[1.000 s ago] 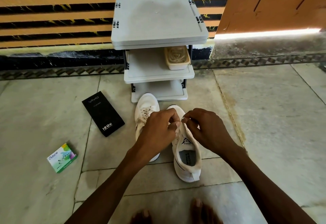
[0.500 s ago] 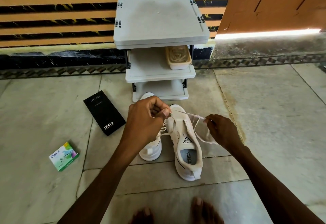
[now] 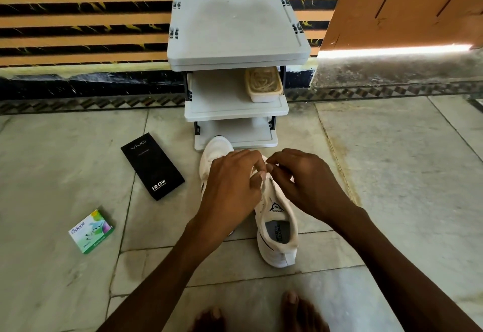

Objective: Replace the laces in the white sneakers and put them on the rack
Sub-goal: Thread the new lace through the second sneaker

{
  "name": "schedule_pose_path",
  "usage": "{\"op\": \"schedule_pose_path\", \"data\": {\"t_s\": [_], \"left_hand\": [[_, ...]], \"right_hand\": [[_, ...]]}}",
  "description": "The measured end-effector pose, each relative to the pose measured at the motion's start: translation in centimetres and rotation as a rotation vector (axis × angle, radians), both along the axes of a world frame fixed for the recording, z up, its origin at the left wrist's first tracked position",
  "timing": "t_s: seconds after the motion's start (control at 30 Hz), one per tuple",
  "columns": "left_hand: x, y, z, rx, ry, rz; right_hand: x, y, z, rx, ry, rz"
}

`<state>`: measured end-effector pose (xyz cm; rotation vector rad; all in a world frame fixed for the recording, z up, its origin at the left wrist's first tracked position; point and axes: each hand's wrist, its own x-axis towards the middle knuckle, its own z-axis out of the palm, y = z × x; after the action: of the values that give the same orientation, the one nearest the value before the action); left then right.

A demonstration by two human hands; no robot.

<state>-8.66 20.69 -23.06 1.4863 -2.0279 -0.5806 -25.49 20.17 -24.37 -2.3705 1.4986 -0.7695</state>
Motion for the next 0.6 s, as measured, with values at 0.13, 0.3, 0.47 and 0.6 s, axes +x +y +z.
{"op": "schedule_pose_path", "data": {"t_s": [0.13, 0.3, 0.47, 0.6], "left_hand": [[-0.5, 0.7, 0.6, 0.022, 0.033, 0.043], [-0.2, 0.9, 1.2, 0.126, 0.124, 0.077], [0.9, 0.9, 3.0, 0.159, 0.231, 0.089], [1.4, 0.7, 3.9, 0.114, 0.287, 0.084]], "right_hand": [[-0.2, -0.1, -0.6, 0.038, 0.035, -0.025], [-1.7, -0.7, -3.4, 0.174, 0.040, -0.090], [-4.5, -1.5, -6.9, 0.225, 0.073, -0.185], [-6.1, -1.5, -8.7, 0.274, 0.087, -0.319]]}}
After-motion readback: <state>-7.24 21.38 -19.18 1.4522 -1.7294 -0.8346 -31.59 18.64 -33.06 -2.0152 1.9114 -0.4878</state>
